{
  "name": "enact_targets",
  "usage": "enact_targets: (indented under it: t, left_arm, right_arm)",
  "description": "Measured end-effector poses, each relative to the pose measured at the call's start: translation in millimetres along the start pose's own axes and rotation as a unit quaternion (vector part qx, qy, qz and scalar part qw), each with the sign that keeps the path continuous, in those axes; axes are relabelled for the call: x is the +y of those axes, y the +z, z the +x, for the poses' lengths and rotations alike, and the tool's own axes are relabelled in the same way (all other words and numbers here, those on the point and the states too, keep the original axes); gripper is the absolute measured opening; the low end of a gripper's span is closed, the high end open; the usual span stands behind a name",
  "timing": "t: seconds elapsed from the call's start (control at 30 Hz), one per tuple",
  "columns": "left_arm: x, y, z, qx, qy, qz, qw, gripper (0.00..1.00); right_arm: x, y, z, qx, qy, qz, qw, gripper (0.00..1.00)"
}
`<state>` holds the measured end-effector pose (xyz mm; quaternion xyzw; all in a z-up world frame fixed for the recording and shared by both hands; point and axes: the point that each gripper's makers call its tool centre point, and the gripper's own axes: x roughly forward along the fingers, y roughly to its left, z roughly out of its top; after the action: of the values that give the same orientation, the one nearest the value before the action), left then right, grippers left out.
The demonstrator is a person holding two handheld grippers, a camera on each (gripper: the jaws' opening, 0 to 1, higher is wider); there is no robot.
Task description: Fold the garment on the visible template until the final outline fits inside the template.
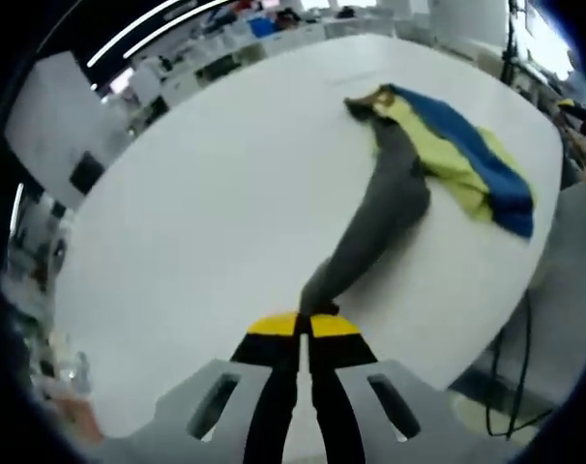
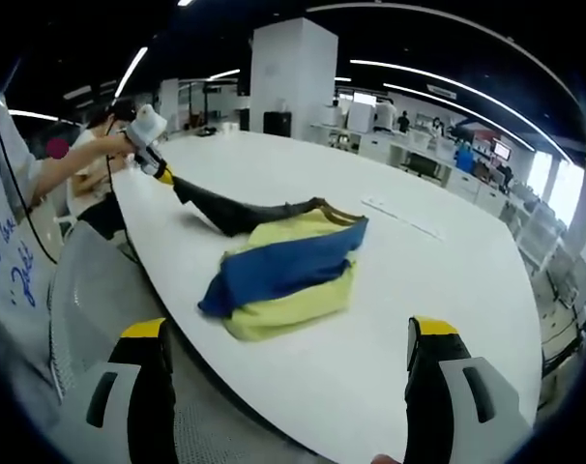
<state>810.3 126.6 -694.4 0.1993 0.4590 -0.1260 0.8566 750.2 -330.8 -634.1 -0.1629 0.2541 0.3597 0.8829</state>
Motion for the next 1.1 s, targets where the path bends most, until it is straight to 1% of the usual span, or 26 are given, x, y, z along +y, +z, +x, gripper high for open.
enact_targets:
  t: [0.13, 0.37, 0.43, 0.47, 0.5, 0.6, 0.73, 0.77, 0.9, 1.0, 1.1]
  left_arm:
    - [7.1, -9.7, 1.7, 0.018, 0.002, 0.001, 0.9998, 0.00]
    - [25.2, -18.3, 6.6, 0.029, 0.006, -0.010, 0.9995, 0.00]
    - [32.6, -20.8, 7.7, 0.035, 0.015, -0.009, 0.9992, 0.00]
    - [40.6, -23.7, 8.0, 0.044, 0.030, -0.003, 0.9986, 0.00]
    - [45.0, -25.0, 8.7, 0.047, 0.036, 0.000, 0.9982, 0.00]
    - [55.5, -28.4, 12.8, 0.054, 0.038, -0.008, 0.9978, 0.00]
    - [62.2, -32.4, 14.8, 0.061, 0.040, -0.012, 0.9973, 0.00]
    - [68.5, -35.8, 17.6, 0.069, 0.040, -0.011, 0.9968, 0.00]
    - [81.5, -43.6, 18.9, 0.087, 0.046, -0.007, 0.9951, 0.00]
    - [85.5, -45.0, 21.3, 0.089, 0.043, -0.012, 0.9951, 0.00]
    - [87.3, -47.2, 25.5, 0.097, 0.043, -0.009, 0.9944, 0.00]
  right_arm:
    - [-1.7, -0.4, -1.9, 0.001, -0.004, 0.001, 1.0000, 1.00]
    - [-0.9, -1.6, -3.0, 0.003, -0.008, 0.003, 1.0000, 1.00]
    - [0.1, -2.0, -3.0, 0.004, -0.008, 0.005, 0.9999, 1.00]
    - [0.5, -2.1, -2.9, 0.004, -0.009, 0.004, 0.9999, 1.00]
    - [0.9, -2.2, -2.9, 0.005, -0.009, 0.004, 0.9999, 1.00]
    - [1.2, -1.9, -3.2, 0.006, -0.011, 0.004, 0.9999, 1.00]
    - [0.0, -1.6, -5.1, 0.006, -0.018, 0.006, 0.9998, 1.00]
    - [-0.2, -1.9, -5.5, 0.006, -0.019, 0.006, 0.9998, 1.00]
    - [0.8, -3.9, -7.0, 0.011, -0.024, 0.007, 0.9996, 1.00]
    - [0.5, -4.2, -7.6, 0.011, -0.026, 0.009, 0.9996, 1.00]
    - [1.1, -5.9, -8.5, 0.013, -0.031, 0.010, 0.9994, 1.00]
